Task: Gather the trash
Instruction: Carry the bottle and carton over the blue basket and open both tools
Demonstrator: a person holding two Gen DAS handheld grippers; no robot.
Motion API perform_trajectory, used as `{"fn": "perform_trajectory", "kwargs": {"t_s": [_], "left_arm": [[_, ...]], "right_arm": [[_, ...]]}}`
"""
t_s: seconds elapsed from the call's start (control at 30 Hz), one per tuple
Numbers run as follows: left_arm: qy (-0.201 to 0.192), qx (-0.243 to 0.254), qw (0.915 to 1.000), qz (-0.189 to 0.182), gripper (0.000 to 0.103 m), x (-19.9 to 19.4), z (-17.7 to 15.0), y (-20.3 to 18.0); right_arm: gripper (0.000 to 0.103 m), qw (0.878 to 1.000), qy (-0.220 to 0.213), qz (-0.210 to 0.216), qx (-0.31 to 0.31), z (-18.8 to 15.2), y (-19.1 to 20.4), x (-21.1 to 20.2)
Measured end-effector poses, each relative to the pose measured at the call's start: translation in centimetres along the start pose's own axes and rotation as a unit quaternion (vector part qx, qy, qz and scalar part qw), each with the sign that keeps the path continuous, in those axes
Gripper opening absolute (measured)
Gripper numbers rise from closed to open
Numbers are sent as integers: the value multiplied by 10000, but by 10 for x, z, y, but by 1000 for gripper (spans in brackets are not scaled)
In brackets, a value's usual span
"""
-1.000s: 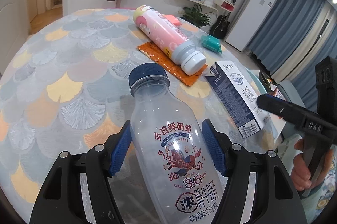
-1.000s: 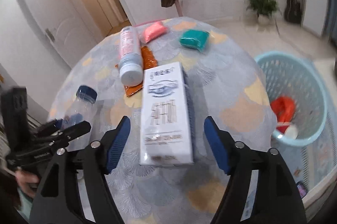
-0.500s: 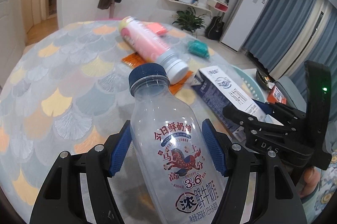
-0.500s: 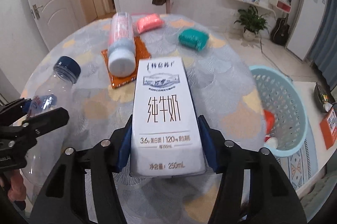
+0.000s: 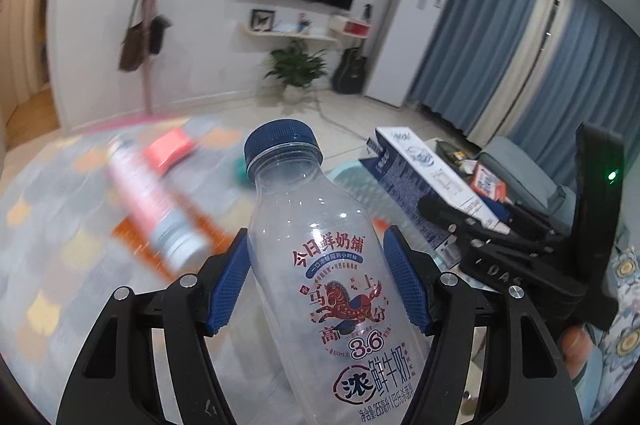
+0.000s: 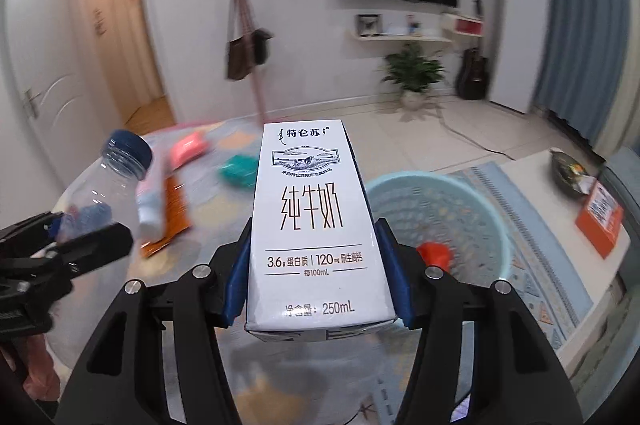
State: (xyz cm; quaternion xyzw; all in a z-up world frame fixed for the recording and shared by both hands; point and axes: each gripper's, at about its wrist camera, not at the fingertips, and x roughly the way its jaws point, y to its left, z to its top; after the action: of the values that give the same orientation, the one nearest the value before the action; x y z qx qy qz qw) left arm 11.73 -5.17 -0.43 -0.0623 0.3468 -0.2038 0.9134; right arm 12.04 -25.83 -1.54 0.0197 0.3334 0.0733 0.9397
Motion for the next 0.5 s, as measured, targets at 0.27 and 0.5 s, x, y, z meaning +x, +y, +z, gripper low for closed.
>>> {"fn": "perform_trajectory", "kwargs": {"t_s": [0.27, 0.5], "left_arm": [[153, 108, 9988, -446, 65, 66, 35, -48], [454, -210, 9974, -518, 65, 136, 46, -53]], "right_arm": [[53, 9976, 21, -434, 537, 11, -67, 20], [53, 9900, 419, -742, 1125, 1, -113, 59]]}}
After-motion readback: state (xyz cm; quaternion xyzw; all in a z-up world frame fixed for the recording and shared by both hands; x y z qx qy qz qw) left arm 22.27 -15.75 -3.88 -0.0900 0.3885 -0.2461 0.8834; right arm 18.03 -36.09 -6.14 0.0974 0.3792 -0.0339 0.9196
